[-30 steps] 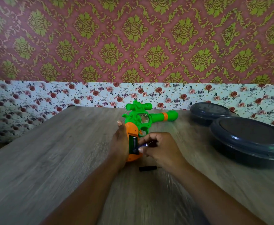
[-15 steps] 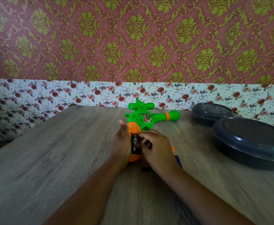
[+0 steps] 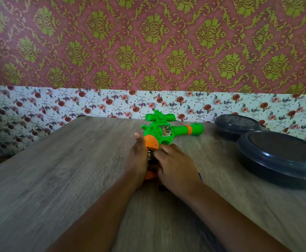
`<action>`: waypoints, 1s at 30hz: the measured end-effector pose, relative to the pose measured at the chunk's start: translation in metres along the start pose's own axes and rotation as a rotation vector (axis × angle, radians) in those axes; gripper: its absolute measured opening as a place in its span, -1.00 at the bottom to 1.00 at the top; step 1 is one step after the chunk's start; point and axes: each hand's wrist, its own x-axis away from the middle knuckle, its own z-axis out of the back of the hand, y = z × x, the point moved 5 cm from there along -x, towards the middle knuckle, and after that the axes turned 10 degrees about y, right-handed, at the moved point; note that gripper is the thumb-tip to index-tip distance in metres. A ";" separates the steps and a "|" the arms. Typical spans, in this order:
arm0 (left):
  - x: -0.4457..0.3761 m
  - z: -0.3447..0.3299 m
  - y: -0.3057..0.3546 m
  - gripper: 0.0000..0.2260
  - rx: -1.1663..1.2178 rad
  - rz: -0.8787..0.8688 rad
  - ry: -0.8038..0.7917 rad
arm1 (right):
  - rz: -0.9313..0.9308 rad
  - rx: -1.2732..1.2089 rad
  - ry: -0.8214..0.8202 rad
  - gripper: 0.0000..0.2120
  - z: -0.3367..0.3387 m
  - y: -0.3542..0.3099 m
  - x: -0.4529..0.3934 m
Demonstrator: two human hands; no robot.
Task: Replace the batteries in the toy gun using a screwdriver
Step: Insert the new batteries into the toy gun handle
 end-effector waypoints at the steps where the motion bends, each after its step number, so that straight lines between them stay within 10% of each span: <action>1: 0.000 0.000 0.000 -0.30 -0.001 -0.008 -0.001 | -0.006 0.015 0.013 -0.79 0.000 0.001 0.000; 9: 0.004 -0.010 -0.004 -0.08 -0.058 -0.041 0.034 | -0.268 -0.084 0.099 -0.76 0.007 0.024 -0.008; 18: 0.005 -0.013 0.001 -0.75 -0.140 -0.102 0.035 | -0.381 -0.115 0.056 -0.77 -0.002 0.040 -0.006; 30: 0.000 -0.014 -0.003 -0.87 -0.245 -0.145 -0.041 | -0.437 -0.002 0.046 -0.67 0.039 0.075 -0.011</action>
